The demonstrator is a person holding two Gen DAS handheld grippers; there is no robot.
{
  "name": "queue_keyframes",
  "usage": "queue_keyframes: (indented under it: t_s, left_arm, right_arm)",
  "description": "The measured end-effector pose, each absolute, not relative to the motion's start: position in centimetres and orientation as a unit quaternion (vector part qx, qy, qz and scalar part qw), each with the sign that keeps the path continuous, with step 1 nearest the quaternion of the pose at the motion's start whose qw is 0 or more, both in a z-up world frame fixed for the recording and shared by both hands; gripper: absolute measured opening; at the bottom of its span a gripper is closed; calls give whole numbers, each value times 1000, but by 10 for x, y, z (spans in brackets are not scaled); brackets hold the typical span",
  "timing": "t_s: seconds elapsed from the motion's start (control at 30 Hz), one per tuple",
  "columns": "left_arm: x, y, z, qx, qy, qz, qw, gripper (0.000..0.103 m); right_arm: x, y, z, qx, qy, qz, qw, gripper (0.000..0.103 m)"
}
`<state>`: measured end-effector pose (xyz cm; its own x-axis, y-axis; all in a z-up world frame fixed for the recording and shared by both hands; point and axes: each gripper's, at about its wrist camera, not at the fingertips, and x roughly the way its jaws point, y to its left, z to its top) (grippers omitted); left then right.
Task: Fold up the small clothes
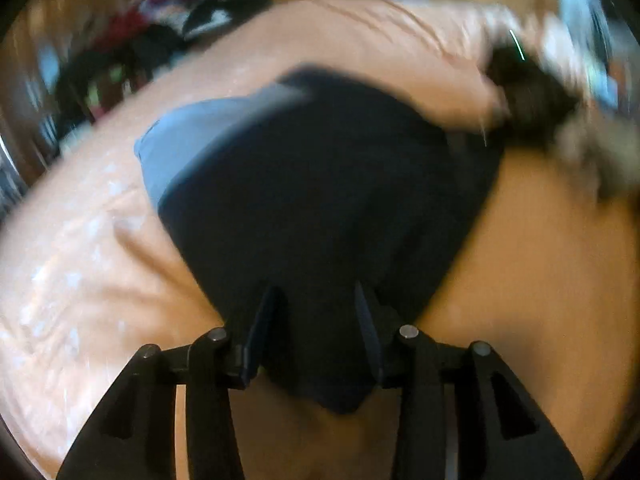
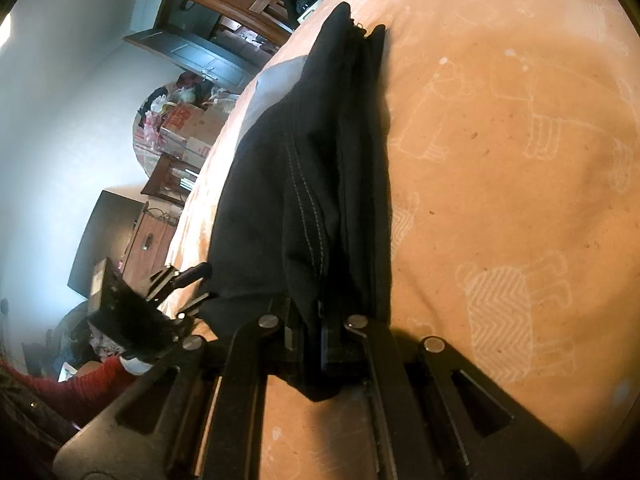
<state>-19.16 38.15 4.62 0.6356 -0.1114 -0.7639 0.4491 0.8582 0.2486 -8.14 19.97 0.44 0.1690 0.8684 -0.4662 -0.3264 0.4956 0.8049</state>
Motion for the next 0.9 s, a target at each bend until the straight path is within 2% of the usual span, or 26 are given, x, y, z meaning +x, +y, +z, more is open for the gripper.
queue_keyframes:
  t_s: [0.03, 0.1, 0.17, 0.23, 0.4, 0.47, 0.5, 0.57, 0.6, 0.67, 0.8, 0.9]
  left_arm:
    - [-184, 384, 56, 185, 415, -166, 875, 36]
    - [-176, 393, 79, 128, 406, -179, 887, 30]
    - [-160, 402, 111, 113, 358, -167, 912, 31]
    - [-132, 412, 122, 98, 338, -152, 924, 43]
    - [-27, 451, 95, 64, 365, -65, 926, 43]
    - [14, 454, 60, 73, 415, -35, 906, 42]
    - [30, 450, 43, 73, 432, -32, 898, 46]
    - [40, 462, 28, 43, 452, -18, 891, 64]
    - [43, 471, 28, 14, 457, -20, 889, 68]
    - [44, 486, 33, -25, 460, -24, 887, 69]
    - [5, 483, 65, -16, 418, -31, 908, 53]
    - [-61, 449, 87, 45, 374, -64, 924, 53]
  right_arm:
    - [-81, 199, 4, 278, 489, 418, 713, 1]
    - [-82, 199, 5, 277, 488, 418, 714, 1]
    - [-83, 198, 5, 279, 487, 420, 713, 1]
    - [-83, 196, 4, 280, 484, 421, 714, 1]
    - [-83, 192, 1, 285, 483, 425, 710, 1]
    - [-83, 187, -2, 289, 481, 428, 708, 1]
    - [-83, 186, -3, 291, 480, 430, 708, 1]
    - [-84, 186, -4, 292, 480, 429, 707, 1]
    - [-84, 185, -4, 292, 480, 430, 707, 1]
    - [-85, 184, -4, 293, 479, 430, 707, 1]
    - [-84, 182, -5, 292, 479, 430, 708, 2]
    - [-84, 182, -4, 292, 479, 429, 707, 2]
